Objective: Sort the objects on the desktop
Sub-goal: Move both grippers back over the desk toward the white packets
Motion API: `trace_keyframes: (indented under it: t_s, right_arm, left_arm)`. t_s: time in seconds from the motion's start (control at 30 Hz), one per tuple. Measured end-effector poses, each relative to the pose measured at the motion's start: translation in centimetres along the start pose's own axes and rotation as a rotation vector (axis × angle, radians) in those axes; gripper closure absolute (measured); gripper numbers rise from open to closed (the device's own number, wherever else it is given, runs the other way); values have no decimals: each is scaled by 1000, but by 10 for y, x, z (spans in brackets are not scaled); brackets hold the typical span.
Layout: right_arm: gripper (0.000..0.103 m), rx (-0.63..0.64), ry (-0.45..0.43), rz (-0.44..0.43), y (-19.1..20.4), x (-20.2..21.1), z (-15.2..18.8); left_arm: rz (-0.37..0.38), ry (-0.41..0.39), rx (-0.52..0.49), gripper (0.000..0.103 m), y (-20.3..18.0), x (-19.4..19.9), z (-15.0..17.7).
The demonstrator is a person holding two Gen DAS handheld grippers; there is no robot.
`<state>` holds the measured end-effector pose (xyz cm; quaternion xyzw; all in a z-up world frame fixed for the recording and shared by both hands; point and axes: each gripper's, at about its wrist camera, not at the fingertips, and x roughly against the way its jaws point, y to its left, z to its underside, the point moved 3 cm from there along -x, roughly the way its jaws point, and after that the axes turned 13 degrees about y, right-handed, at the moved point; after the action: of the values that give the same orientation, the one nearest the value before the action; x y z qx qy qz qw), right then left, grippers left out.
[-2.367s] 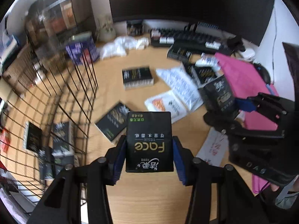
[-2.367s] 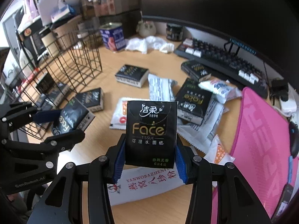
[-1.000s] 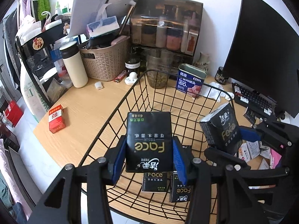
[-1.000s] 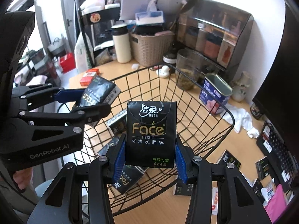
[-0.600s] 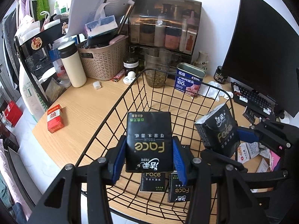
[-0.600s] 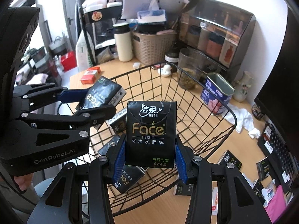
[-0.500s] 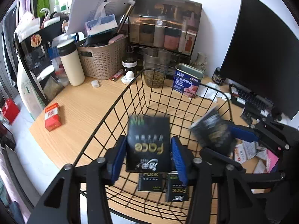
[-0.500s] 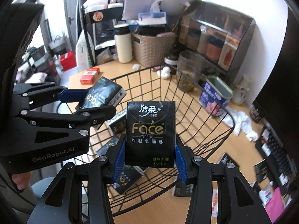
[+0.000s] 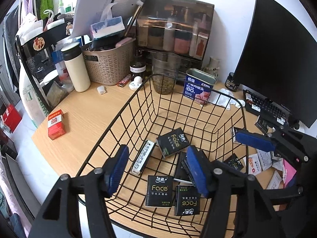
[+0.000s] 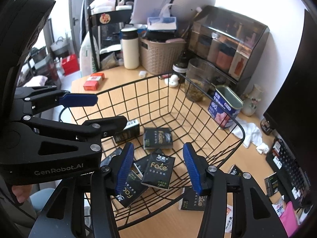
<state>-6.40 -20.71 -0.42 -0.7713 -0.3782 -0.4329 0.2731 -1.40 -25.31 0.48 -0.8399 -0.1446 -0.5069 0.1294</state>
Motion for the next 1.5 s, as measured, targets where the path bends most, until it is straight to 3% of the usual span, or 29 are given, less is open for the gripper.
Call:
trace_keyframes:
  t_s: [0.37, 0.5, 0.73, 1.0, 1.23, 1.37, 1.5]
  right_arm:
    - [52, -9, 3, -2, -4, 2, 1]
    - [53, -74, 4, -4, -27, 19, 18]
    - [52, -232, 28, 108, -90, 58, 91]
    - [52, -385, 34, 139, -130, 83, 181]
    - [52, -536, 153, 166, -169, 58, 272]
    - [52, -602, 224, 165, -188, 39, 312]
    - [52, -620, 244, 164, -196, 34, 332]
  left_arm:
    - [5, 1, 1, 36, 0, 4, -1]
    - [18, -14, -20, 36, -8, 14, 2]
    - [60, 1, -176, 36, -72, 18, 22]
    - [109, 44, -384, 34, -171, 13, 65]
    - [78, 151, -587, 32, -248, -38, 108]
    - [96, 219, -628, 32, -271, -65, 124]
    - [113, 266, -654, 32, -291, -85, 132]
